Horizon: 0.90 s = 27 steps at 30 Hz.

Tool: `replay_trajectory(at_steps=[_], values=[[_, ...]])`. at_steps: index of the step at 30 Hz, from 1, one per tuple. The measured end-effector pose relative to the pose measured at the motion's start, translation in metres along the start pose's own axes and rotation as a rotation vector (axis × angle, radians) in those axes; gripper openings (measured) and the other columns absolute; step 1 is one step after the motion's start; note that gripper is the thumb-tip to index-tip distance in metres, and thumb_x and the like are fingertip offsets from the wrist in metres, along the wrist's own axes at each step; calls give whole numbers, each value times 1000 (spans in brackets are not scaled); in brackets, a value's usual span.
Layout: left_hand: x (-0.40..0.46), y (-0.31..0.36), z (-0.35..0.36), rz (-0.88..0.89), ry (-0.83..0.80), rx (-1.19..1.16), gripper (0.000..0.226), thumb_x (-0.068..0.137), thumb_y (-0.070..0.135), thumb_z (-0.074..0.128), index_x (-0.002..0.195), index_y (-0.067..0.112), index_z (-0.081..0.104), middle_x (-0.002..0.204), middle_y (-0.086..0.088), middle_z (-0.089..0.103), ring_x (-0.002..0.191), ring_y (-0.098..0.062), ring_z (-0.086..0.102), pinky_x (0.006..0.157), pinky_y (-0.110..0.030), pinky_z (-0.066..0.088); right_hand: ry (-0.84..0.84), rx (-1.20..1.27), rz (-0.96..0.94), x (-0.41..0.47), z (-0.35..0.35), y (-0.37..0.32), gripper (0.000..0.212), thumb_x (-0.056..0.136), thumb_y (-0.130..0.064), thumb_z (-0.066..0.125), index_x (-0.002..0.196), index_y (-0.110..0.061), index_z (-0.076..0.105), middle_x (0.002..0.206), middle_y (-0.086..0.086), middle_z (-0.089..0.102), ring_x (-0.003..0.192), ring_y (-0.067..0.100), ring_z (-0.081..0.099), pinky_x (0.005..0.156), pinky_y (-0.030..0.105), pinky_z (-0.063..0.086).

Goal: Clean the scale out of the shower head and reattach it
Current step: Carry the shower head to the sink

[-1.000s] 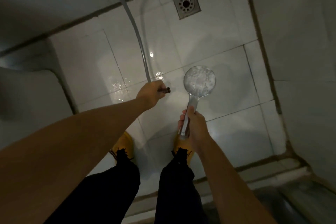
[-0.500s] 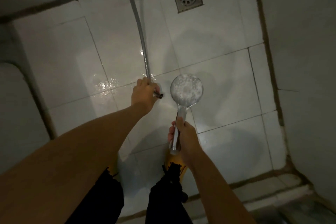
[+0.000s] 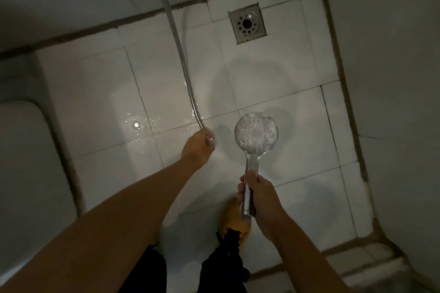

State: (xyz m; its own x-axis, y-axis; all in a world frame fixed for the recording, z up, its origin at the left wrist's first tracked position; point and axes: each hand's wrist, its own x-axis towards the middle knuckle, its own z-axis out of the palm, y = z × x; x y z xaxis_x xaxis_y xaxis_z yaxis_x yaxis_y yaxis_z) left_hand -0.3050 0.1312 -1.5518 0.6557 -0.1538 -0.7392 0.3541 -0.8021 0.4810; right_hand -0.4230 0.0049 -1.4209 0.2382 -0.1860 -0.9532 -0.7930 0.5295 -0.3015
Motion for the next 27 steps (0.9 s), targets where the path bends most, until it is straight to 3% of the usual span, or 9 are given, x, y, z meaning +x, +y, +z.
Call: replay_trajectory(at_steps=[2, 5, 8, 11, 15, 19, 24, 27], values=[[-26, 9, -18, -30, -19, -128, 11, 81, 18, 62, 84, 29, 60, 83, 1, 65, 76, -20, 62, 77, -41, 58, 8, 26, -3, -22, 1, -8, 32, 102, -30, 43, 88, -5, 59, 65, 6, 60, 53, 18, 54, 53, 30, 45], [-88, 38, -57, -26, -27, -270, 13, 85, 11, 58, 89, 21, 65, 87, -7, 67, 80, -26, 65, 77, -44, 58, 26, 1, -8, -69, 9, -25, 28, 102, -29, 44, 98, -6, 60, 66, 6, 59, 55, 19, 54, 54, 30, 44], [-175, 83, -104, 2, -15, -402, 16, 91, 4, 53, 97, 11, 65, 86, -10, 67, 79, -21, 64, 71, -30, 56, 22, 13, -20, -138, 20, -46, 23, 103, -27, 43, 107, -9, 57, 67, 6, 59, 55, 18, 53, 52, 30, 43], [-262, 130, -161, 33, 9, -510, 17, 92, 1, 51, 96, 7, 65, 83, -14, 66, 72, -18, 62, 62, -17, 52, -9, 90, -20, -220, 32, -72, 21, 102, -24, 45, 104, -5, 55, 65, 7, 59, 55, 20, 54, 55, 32, 45], [-363, 193, -251, 98, 74, -580, 17, 92, -1, 52, 92, 8, 66, 75, -10, 67, 65, -17, 61, 57, -14, 48, -115, 182, -39, -340, 45, -117, 15, 101, -14, 49, 95, -2, 54, 70, 11, 59, 55, 22, 59, 52, 32, 48], [-461, 250, -348, 209, 111, -623, 16, 92, 3, 52, 92, 9, 67, 78, -11, 68, 66, -15, 63, 59, -15, 48, -120, 39, -146, -471, 58, -163, 16, 100, -12, 48, 99, 2, 56, 84, 17, 59, 61, 23, 61, 56, 32, 51], [-568, 289, -437, 360, 148, -670, 18, 94, 6, 51, 94, 12, 68, 80, -8, 68, 70, -15, 64, 62, -18, 50, -167, 10, -275, -600, 76, -203, 22, 99, -15, 49, 111, 2, 59, 77, 11, 59, 62, 21, 56, 62, 32, 48], [-617, 290, -465, 406, 183, -723, 20, 93, 3, 50, 93, 10, 68, 78, -9, 68, 69, -13, 62, 62, -15, 49, -214, 0, -373, -655, 93, -213, 22, 100, -14, 48, 114, -1, 59, 75, 8, 57, 58, 17, 54, 56, 26, 48]])
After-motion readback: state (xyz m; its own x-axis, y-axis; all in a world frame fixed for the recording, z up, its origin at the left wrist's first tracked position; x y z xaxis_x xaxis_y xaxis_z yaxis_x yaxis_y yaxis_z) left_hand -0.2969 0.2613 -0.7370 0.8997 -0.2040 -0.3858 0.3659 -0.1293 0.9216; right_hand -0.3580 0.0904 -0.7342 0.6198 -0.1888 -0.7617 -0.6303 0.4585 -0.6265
